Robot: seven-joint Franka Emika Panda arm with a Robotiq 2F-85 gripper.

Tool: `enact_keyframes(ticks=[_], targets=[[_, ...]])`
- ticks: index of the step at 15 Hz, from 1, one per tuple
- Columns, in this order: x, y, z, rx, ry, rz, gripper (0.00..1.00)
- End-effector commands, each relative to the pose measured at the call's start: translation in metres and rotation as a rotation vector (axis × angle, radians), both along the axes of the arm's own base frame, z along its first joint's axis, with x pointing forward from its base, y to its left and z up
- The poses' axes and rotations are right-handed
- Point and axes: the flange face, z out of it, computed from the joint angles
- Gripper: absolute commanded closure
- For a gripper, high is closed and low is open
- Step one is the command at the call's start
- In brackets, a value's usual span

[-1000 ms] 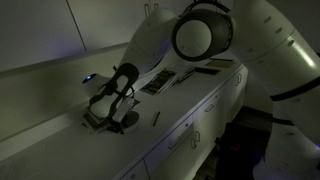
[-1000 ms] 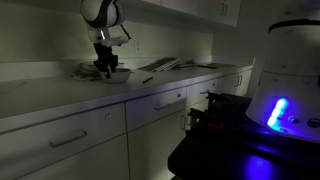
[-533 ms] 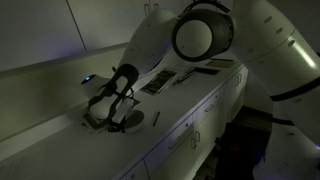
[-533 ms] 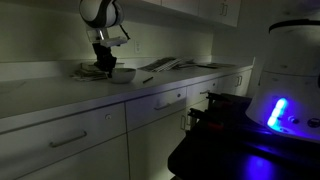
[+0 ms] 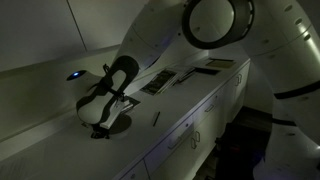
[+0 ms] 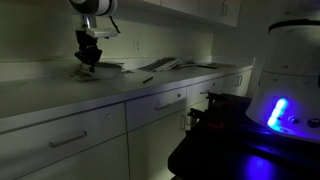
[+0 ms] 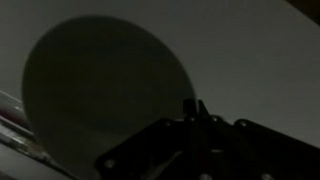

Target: Move the bowl forward.

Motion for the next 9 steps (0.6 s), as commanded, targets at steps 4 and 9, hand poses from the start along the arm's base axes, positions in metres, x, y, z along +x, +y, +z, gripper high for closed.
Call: enact_keyframes(ticks=[4, 9], targets=[[-0.046, 0.04, 0.014, -0.053, 0.02, -0.088, 0.99], [-0.074, 0.03, -0.006, -0.133, 0.093, -0.224, 0.99]])
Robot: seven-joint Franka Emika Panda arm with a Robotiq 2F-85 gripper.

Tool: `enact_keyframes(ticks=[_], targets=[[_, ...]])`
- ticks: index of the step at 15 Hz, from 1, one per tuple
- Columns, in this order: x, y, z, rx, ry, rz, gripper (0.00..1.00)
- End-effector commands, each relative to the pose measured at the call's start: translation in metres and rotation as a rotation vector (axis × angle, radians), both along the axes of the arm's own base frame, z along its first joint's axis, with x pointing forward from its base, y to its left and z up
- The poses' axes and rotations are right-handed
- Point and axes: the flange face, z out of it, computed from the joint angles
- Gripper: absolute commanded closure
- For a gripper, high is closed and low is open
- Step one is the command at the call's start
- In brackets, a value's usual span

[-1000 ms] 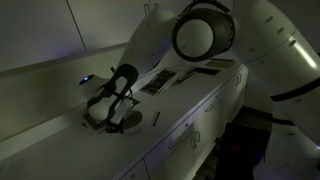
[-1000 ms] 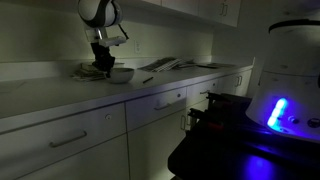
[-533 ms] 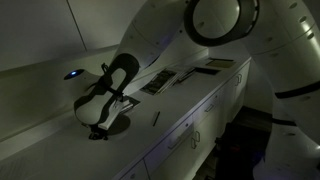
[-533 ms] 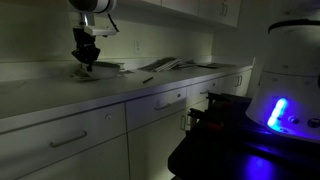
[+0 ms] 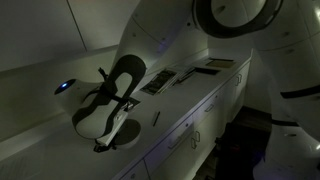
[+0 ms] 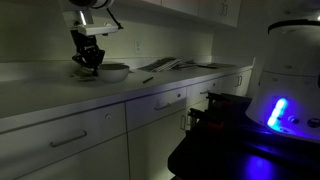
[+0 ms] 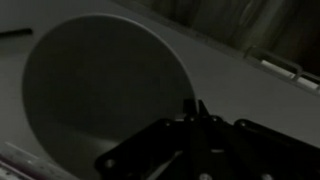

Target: Move the bowl forward.

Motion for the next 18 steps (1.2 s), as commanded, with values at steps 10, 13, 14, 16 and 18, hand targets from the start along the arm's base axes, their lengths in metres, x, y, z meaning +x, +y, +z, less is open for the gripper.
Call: enact_keyframes(ticks=[10, 13, 14, 16, 18], targets=[[-0.02, -0.042, -0.009, 0.046, -0.008, -0.195, 0.99], [-0.018, -0.047, -0.007, 0.062, -0.015, -0.206, 0.69], [-0.018, -0.047, -0.005, 0.066, -0.013, -0.209, 0.64], [-0.019, -0.046, 0.002, 0.071, -0.011, -0.213, 0.48], [-0.02, -0.045, 0.014, 0.079, -0.03, -0.214, 0.32]])
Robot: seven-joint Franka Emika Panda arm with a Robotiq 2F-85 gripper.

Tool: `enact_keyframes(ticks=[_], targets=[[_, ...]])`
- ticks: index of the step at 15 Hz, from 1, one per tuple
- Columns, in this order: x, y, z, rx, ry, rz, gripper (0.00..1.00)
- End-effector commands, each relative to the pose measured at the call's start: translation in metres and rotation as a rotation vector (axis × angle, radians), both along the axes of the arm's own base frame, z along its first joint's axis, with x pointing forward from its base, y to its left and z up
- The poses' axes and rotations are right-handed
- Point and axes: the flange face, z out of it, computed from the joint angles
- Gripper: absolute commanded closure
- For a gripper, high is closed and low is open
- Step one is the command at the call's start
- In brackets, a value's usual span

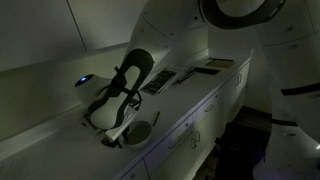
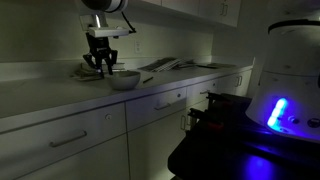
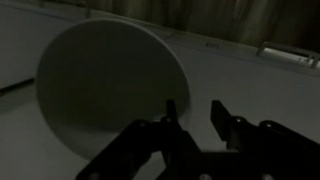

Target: Move the bowl forward.

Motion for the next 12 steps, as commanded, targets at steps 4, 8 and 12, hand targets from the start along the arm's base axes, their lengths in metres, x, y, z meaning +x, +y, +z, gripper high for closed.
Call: enact_keyframes(ticks=[4, 8, 12], targets=[[-0.014, -0.005, 0.07, 0.066, -0.079, -0.033, 0.04], [-0.027, -0.027, 0.124, 0.116, -0.122, -0.046, 0.0], [-0.046, -0.046, 0.157, 0.153, -0.13, -0.036, 0.0]])
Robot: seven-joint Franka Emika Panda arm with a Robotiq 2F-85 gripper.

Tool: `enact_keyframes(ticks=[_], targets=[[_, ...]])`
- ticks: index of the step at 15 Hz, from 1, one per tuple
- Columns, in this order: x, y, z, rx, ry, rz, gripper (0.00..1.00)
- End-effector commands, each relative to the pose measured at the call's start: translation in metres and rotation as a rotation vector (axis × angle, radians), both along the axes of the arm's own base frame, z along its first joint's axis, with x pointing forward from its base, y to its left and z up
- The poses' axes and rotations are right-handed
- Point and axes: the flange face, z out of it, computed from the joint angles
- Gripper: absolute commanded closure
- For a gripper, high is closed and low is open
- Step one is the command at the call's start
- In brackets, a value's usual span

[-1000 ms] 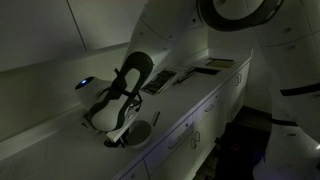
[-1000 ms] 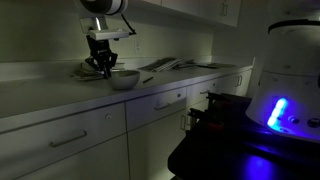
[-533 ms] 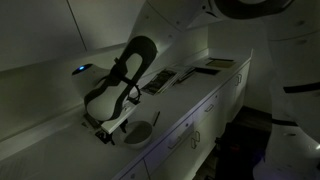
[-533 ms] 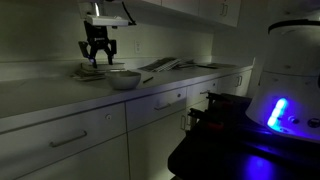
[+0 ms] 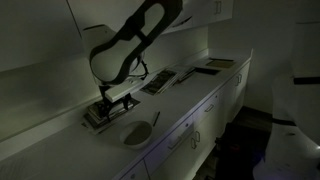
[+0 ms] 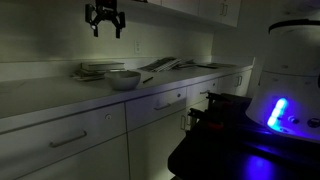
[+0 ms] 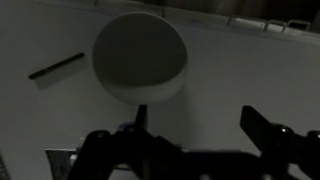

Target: Move the bowl forward.

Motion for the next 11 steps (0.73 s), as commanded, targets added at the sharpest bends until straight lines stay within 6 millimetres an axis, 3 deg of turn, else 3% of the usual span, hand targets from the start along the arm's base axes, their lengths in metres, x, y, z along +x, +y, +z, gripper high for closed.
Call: enact_keyframes(ticks=[1, 11], targets=[[-0.022, -0.009, 0.015, 0.034, 0.019, 0.018, 0.0], [-0.043, 0.0, 0.014, 0.048, 0.034, 0.062, 0.0]])
